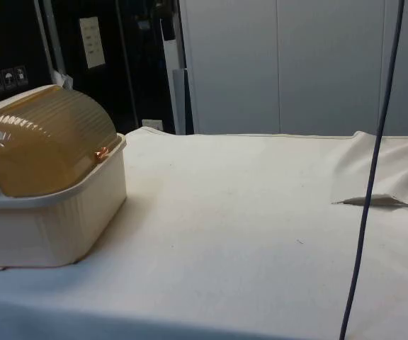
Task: Open the lid, then close it.
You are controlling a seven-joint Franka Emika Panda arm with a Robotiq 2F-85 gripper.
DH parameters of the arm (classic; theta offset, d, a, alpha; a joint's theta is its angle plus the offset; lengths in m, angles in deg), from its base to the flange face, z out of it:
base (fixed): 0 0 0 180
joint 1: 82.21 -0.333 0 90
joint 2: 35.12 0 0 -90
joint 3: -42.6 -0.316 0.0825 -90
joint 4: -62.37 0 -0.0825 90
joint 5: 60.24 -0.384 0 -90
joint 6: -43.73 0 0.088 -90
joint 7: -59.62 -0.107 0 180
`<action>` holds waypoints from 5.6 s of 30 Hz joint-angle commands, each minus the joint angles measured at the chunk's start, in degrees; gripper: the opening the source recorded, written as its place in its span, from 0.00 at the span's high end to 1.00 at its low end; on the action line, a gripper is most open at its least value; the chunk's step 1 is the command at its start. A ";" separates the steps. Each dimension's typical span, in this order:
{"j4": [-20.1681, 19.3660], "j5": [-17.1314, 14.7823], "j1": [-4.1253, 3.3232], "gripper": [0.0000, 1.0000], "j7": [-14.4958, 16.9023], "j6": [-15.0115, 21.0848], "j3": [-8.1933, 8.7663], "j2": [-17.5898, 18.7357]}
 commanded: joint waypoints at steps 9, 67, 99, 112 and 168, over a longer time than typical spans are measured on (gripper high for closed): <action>-1.66 0.06 -0.34 0.00 -1.60 3.90 -1.60 0.57; -12.26 2.46 -1.26 0.00 -4.81 35.29 -9.28 10.26; -12.95 2.98 -0.97 0.81 -4.35 44.81 -9.40 13.75; -12.66 3.55 -1.15 1.00 -4.70 49.85 -9.11 15.47; -12.89 7.33 -1.20 1.00 -3.61 53.51 -6.70 16.33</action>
